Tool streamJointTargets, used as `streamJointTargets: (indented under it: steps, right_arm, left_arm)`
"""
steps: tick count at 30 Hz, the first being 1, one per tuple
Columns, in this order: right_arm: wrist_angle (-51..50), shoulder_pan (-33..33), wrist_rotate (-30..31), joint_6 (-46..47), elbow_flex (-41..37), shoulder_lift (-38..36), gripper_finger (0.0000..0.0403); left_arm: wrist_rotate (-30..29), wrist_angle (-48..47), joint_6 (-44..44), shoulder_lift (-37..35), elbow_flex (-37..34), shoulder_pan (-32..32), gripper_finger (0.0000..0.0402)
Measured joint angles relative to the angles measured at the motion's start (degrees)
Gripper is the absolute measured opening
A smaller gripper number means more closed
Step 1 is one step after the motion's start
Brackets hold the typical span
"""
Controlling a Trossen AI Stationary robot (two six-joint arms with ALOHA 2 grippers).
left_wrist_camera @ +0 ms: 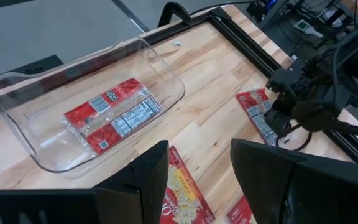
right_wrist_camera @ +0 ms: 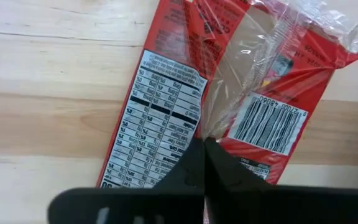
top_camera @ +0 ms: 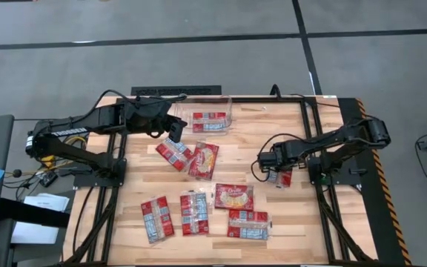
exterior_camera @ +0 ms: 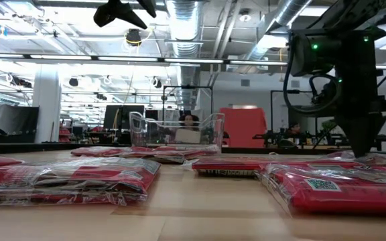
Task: Sort popcorn bags into baskets
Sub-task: Put the red popcorn pack into the transparent bin
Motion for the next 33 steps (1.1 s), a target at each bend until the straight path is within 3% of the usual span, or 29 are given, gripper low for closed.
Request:
streamJointTargets:
  steps: [6,14,25,33]
  right_arm:
    - [-0.59,-0.02,0.99,0.36,0.45,-3.7,0.0006]
    - [-0.77,-0.64,5.28,-2.55,6.66,-6.2,0.0005]
    - [0.46,-5.71,9.67,-18.23,22.86,-5.65,0.0005]
    - [3.41,-12.08,9.62,-37.1,36.69,-2.88,0.0005]
  left_arm:
    - [0.26,-0.11,-0.01,0.0,0.0,0.01,0.0163]
    - [0.28,-0.11,-0.01,0.0,0.0,0.0,0.0163]
    - [1.29,-0.64,0.2,0.02,0.02,0.01,0.0163]
    - [3.52,-0.6,1.61,0.0,0.02,0.01,0.0163]
